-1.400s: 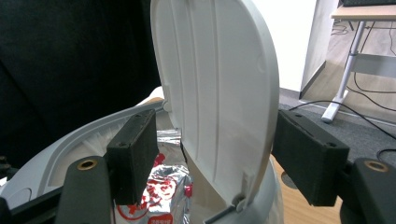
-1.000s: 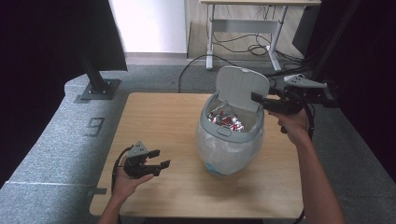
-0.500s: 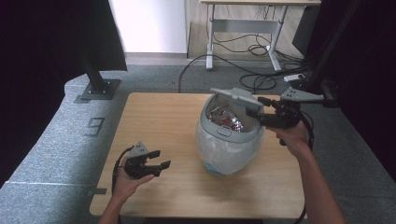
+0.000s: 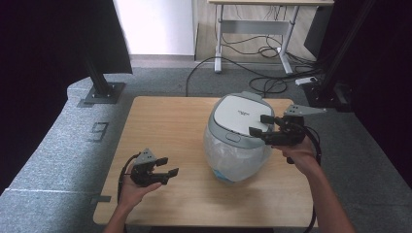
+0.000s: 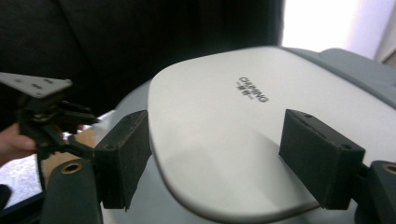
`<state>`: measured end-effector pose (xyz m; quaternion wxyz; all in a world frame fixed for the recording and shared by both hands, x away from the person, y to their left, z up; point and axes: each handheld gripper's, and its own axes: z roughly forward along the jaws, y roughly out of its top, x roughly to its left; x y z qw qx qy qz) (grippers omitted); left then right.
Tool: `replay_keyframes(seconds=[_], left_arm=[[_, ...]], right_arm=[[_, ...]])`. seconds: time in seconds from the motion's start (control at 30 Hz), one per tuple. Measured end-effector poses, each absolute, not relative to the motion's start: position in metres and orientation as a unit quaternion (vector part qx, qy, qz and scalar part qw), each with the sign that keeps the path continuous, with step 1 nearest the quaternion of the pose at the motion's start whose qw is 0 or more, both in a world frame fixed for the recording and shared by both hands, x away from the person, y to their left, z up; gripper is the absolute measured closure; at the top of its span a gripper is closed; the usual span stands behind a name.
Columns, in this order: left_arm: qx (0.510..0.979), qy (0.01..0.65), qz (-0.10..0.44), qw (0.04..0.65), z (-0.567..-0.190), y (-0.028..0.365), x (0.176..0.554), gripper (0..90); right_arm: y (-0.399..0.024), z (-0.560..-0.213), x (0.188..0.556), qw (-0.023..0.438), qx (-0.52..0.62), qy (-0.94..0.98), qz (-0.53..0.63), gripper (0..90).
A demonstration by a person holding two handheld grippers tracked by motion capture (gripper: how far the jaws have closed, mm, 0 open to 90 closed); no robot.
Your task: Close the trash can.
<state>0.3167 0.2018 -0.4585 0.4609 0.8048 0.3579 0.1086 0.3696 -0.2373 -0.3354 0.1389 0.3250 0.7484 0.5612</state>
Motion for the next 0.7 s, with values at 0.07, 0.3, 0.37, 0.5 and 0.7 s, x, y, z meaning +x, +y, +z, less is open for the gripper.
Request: replay_keyframes(seconds=[0.07, 0.3, 0.37, 0.5, 0.7], left_arm=[[0.805, 0.359, 0.109, 0.460, -0.459, 0.202, 0.317, 35.3], [0.807, 0.359, 0.106, 0.458, -0.461, 0.201, 0.317, 35.2], [0.807, 0.359, 0.106, 0.457, -0.462, 0.200, 0.317, 35.2], [0.808, 0.359, 0.105, 0.455, -0.463, 0.199, 0.317, 35.3], [0.805, 0.362, 0.106, 0.459, -0.462, 0.203, 0.317, 35.2]], right_arm=[[-0.235, -0.335, 0.372, 0.146, 0.334, 0.745, 0.559, 25.5], [-0.210, -0.333, 0.370, 0.218, 0.343, 0.757, 0.511, 23.0], [-0.209, -0.333, 0.370, 0.219, 0.345, 0.757, 0.510, 22.9], [-0.202, -0.332, 0.368, 0.234, 0.350, 0.764, 0.489, 23.3], [-0.208, -0.336, 0.362, 0.236, 0.348, 0.752, 0.508, 23.0]])
